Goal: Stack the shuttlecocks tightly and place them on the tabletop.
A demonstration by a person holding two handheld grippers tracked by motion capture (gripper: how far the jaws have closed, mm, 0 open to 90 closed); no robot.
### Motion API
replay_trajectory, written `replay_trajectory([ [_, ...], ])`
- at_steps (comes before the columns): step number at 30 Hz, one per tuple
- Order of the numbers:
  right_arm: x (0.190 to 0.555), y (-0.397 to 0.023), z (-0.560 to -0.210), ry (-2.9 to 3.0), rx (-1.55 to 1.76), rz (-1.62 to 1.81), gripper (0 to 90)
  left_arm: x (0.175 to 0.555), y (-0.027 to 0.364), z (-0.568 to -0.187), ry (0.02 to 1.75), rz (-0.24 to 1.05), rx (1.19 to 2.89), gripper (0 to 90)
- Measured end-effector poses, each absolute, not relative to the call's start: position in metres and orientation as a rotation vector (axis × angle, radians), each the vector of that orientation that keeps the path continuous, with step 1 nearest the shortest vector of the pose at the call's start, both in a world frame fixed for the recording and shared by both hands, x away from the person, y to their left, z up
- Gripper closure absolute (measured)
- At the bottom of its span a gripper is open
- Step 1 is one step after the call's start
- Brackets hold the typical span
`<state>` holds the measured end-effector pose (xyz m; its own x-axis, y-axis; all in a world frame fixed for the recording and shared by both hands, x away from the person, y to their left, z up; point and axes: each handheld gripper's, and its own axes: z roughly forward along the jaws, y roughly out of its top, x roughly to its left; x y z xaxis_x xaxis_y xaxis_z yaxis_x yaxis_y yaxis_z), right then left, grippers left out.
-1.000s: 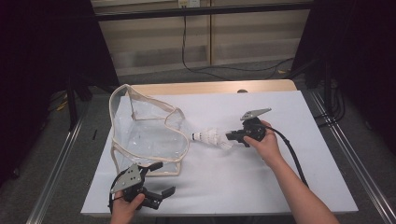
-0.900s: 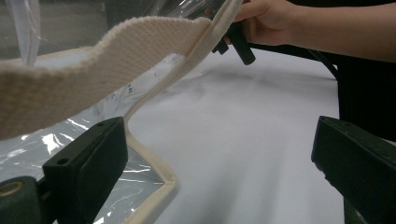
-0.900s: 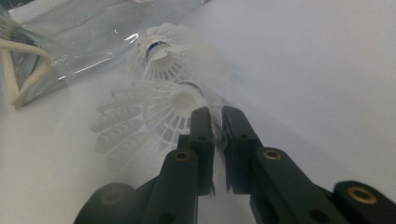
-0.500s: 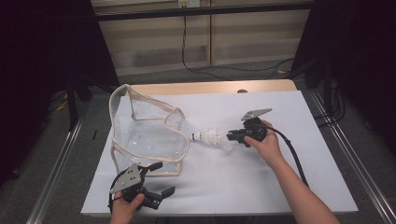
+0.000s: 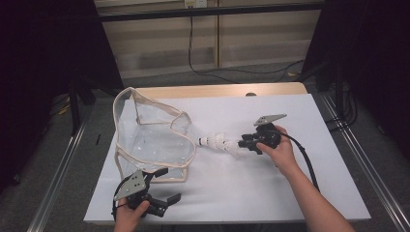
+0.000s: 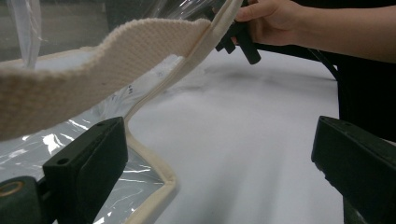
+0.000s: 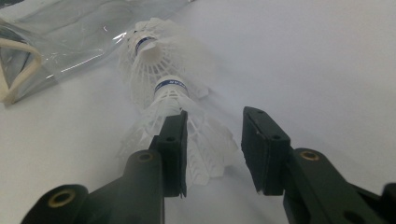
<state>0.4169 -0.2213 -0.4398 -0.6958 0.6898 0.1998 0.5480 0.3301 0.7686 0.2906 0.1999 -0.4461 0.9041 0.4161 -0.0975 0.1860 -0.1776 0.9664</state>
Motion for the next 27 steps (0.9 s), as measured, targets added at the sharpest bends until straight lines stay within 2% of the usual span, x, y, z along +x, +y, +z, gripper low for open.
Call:
replay_trajectory([
  [18, 0.4, -0.226, -0.432, 2.411, 1.196, 1.253, 11.5, 0.29, 0.199, -0.446, 0.453, 0.219, 1.76, 3.9],
  [27, 0.389, -0.228, -0.423, 2.395, 1.159, 1.304, 6.8, 0.29, 0.198, -0.446, 0.454, 0.218, 1.763, 3.9],
])
